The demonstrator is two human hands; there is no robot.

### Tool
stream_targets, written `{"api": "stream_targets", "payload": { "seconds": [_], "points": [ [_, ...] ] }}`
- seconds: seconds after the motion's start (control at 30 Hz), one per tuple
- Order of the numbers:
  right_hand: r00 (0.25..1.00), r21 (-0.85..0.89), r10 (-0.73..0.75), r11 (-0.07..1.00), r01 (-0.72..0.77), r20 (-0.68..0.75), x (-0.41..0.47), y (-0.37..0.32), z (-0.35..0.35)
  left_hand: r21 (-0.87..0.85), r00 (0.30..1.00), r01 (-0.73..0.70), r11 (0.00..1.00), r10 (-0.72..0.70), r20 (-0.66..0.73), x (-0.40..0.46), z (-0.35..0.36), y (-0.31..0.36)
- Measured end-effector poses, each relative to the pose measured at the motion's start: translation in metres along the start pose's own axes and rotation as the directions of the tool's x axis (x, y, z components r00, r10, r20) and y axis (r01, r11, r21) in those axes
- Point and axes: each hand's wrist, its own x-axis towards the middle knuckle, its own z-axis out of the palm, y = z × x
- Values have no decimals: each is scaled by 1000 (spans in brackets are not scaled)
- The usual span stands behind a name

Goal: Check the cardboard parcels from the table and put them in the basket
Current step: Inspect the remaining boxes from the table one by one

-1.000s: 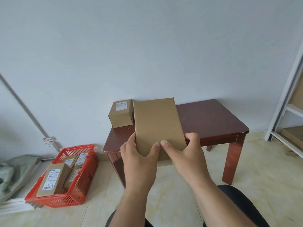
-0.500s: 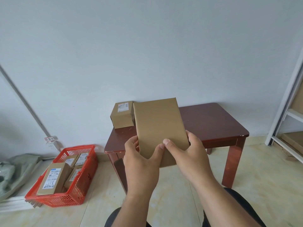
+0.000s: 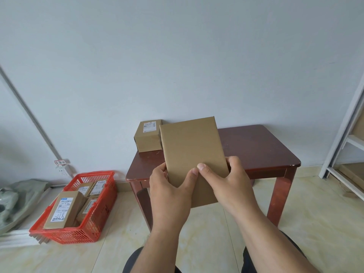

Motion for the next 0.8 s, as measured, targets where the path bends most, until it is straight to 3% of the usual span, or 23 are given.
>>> {"api": "stream_targets", "payload": {
  "seconds": [0.13,0.47,0.8],
  "points": [
    [1000,2,4,1000,-4,12,-5,1,-1,-12,999,35,999,-34,29,2,-1,5],
    [998,-84,-48,995,51,31,2,2,-1,5,999,-46,999,46,-24,-1,1,0],
    [998,-93,-50,994,53,33,-4,2,1,-16,999,1,1000,-2,-48,8,-3,4]
  ]
}}
